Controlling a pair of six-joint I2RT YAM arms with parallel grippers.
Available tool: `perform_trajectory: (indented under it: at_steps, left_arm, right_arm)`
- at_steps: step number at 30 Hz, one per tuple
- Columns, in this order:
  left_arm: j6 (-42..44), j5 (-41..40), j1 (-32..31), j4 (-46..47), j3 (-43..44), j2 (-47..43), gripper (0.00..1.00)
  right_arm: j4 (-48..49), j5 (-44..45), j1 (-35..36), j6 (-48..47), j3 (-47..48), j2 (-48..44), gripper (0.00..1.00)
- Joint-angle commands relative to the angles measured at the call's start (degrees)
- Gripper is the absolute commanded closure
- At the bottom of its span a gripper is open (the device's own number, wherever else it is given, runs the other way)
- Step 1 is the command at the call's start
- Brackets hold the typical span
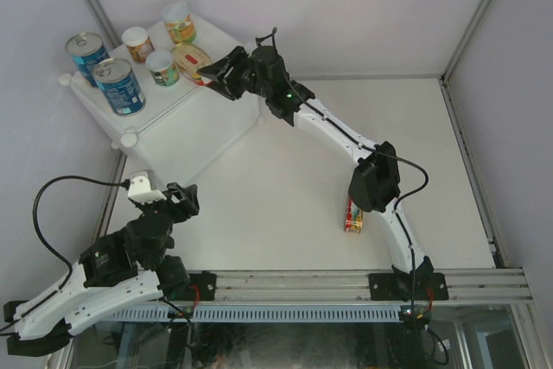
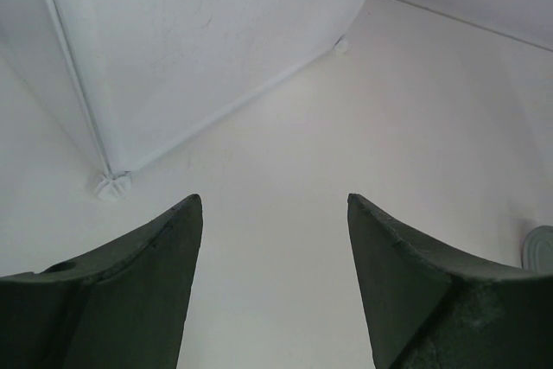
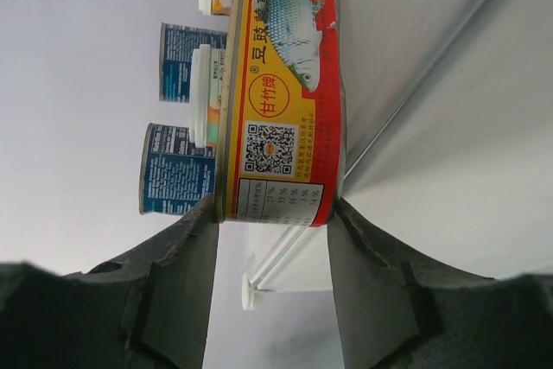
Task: Place and organize the canned foods onto the counter
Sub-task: Place the canned food on the counter.
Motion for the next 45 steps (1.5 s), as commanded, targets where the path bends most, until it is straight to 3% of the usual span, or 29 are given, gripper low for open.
perform_trajectory:
  at_steps: [1, 6, 12, 23, 25, 26, 39, 45]
  left_arm:
    - [0.2, 0.2, -0.2, 1.1, -0.4, -0.8, 0.28]
    - [-1.3, 0.2, -0.2, 0.7, -0.6, -1.6, 0.28]
    - [1.6, -0.7, -0.1, 1.4, 0.6, -1.1, 0.26]
    - [3.7, -0.7, -0.2, 6.2, 2.4, 2.4, 0.24]
    - [4.1, -1.0, -0.2, 6.8, 3.5, 3.4, 0.24]
    - [4.2, -1.0, -0.2, 7.0, 3.9, 3.9, 0.24]
    - [4.0, -3.3, -0.2, 6.4, 9.8, 8.3, 0.24]
    - [11.1, -4.6, -0.2, 13.0, 13.4, 14.1, 0.24]
  right_arm:
    - [1.9, -1.9, 1.7, -0.2, 0.6, -2.8, 0.63]
    - [-0.6, -1.4, 1.8, -0.9, 3.6, -0.3, 0.48]
    - [-0.1, 0.1, 2.2, -5.5, -0.3, -3.6, 0.27]
    - [-3.7, 1.2, 1.3, -10.8, -9.6, -12.5, 0.17]
    - [-3.8, 1.1, 1.1, -11.6, -11.1, -13.8, 0.02]
    - [-3.8, 0.7, 1.1, -11.6, -11.9, -14.3, 0.00]
    - [-0.6, 0.0, -0.6, -13.9, -25.5, -24.4, 0.00]
    - [-0.7, 2.9, -2.0, -16.9, -34.1, -33.8, 0.04]
